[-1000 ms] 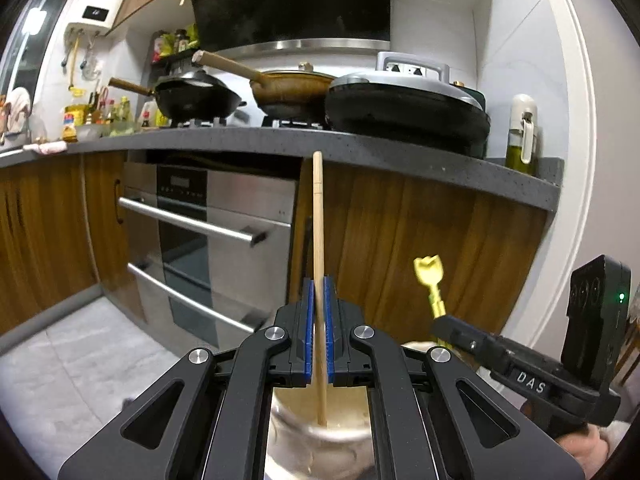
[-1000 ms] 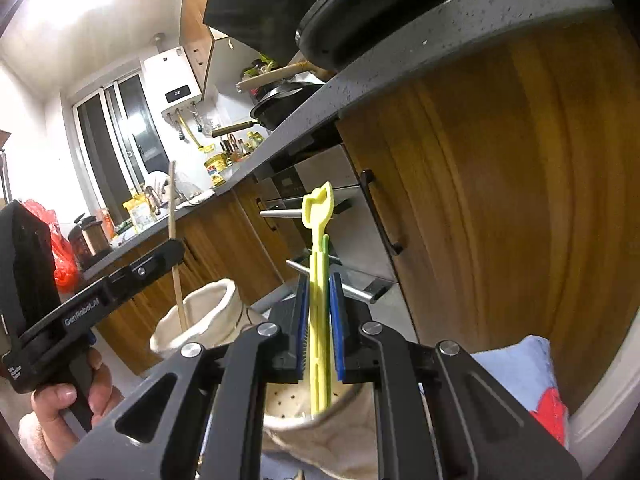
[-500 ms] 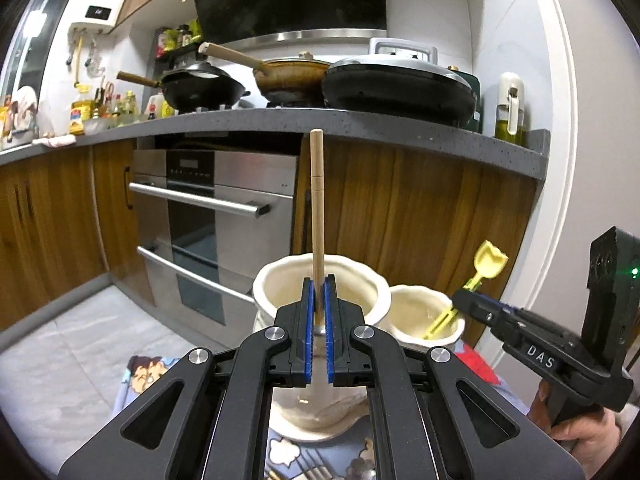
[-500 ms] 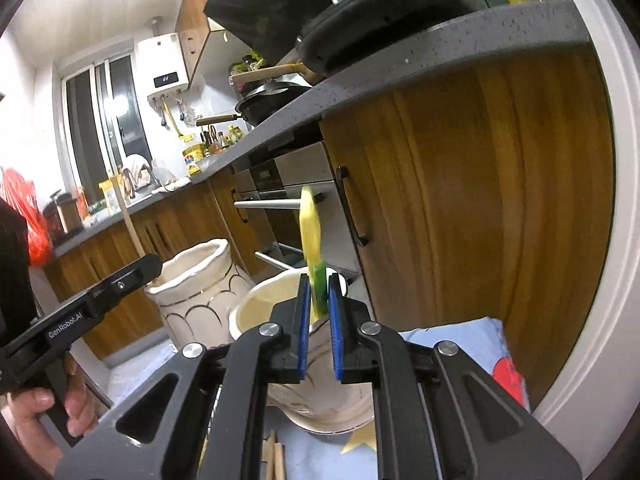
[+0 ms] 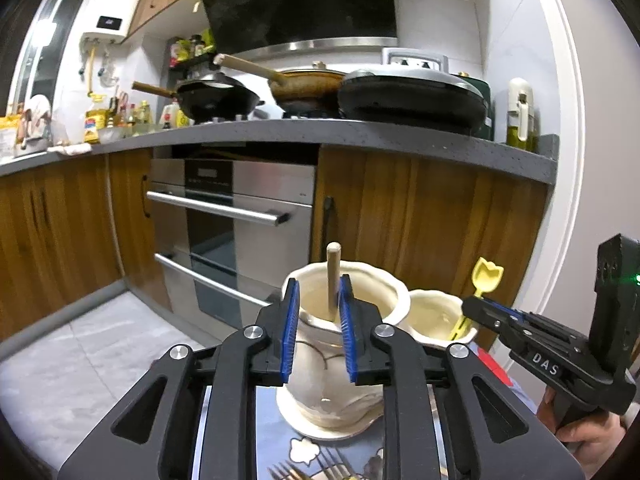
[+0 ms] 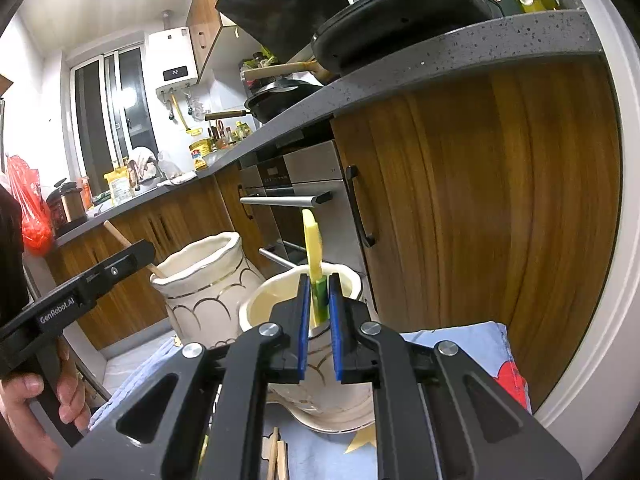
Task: Organize utensils
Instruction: 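Open both tools to release the chopstick and spoon into the holder, then move the right tool back to the pile and grasp a gold fork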
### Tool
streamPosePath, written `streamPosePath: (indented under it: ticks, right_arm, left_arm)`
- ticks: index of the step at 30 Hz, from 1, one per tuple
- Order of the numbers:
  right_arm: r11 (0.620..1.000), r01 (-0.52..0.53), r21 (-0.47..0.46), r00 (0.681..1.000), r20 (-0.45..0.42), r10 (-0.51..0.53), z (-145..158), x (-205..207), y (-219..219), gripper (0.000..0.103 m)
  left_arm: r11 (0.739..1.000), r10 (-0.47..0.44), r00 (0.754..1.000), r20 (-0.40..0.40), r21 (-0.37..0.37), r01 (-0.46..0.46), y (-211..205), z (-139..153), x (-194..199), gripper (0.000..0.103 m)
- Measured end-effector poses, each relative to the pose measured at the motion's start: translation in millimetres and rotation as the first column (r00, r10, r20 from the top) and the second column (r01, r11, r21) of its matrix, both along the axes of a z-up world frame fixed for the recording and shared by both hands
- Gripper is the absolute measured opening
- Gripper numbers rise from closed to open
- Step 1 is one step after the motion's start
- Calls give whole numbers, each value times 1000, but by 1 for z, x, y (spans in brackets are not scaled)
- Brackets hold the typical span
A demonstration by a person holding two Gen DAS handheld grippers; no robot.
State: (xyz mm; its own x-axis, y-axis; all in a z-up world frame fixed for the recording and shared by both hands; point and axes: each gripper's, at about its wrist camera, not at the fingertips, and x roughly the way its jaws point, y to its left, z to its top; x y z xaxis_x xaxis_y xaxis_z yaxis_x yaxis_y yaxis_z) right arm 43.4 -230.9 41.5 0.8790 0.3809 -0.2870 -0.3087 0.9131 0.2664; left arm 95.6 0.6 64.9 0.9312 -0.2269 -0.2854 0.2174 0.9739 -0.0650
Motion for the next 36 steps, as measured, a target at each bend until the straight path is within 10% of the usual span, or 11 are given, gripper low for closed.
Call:
streamPosePath:
  ticks: [14, 36]
  right_arm:
    - [999, 35, -38, 999, -35, -36, 14, -35, -5, 70]
    - [998, 60, -36, 997, -53, -62, -3, -113, 0, 98]
  left_arm:
    - [996, 83, 996, -16, -18, -83, 12, 2, -43, 60]
    - [981, 193, 979, -59, 18, -192, 30, -17, -108, 96]
